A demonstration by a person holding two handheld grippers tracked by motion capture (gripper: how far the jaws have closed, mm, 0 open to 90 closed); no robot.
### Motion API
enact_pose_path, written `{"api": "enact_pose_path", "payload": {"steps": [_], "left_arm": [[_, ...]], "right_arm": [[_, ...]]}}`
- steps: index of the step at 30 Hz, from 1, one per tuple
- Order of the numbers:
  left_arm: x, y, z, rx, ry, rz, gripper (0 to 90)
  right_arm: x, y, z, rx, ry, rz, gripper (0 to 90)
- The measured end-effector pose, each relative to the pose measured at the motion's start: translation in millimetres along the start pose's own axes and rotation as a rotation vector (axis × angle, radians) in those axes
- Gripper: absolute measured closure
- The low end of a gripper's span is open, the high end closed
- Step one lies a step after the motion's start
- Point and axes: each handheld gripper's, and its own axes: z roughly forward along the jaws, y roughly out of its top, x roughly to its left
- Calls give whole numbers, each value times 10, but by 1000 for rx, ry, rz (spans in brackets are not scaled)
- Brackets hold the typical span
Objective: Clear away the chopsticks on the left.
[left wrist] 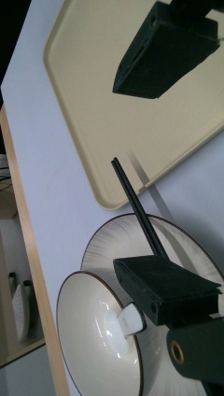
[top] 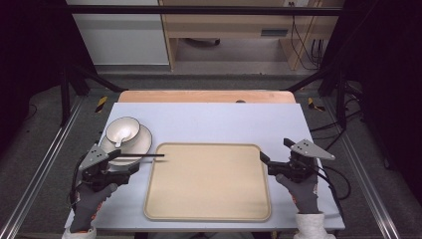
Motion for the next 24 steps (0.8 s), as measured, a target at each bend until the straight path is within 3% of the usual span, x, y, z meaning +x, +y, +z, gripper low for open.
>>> {"api": "enact_pose_path", "payload": {"steps": [13,19,24], "left_arm": [[146,-115,31,98,10,36,151],[253,-178,60,148,64,45,181],[324,-200,84,156,86,52,229]], "right_arm": [[73,32,11,5,10,-23,43],[71,34,17,10,10,-23,43],[75,35,23,12,13,-18,43]]}}
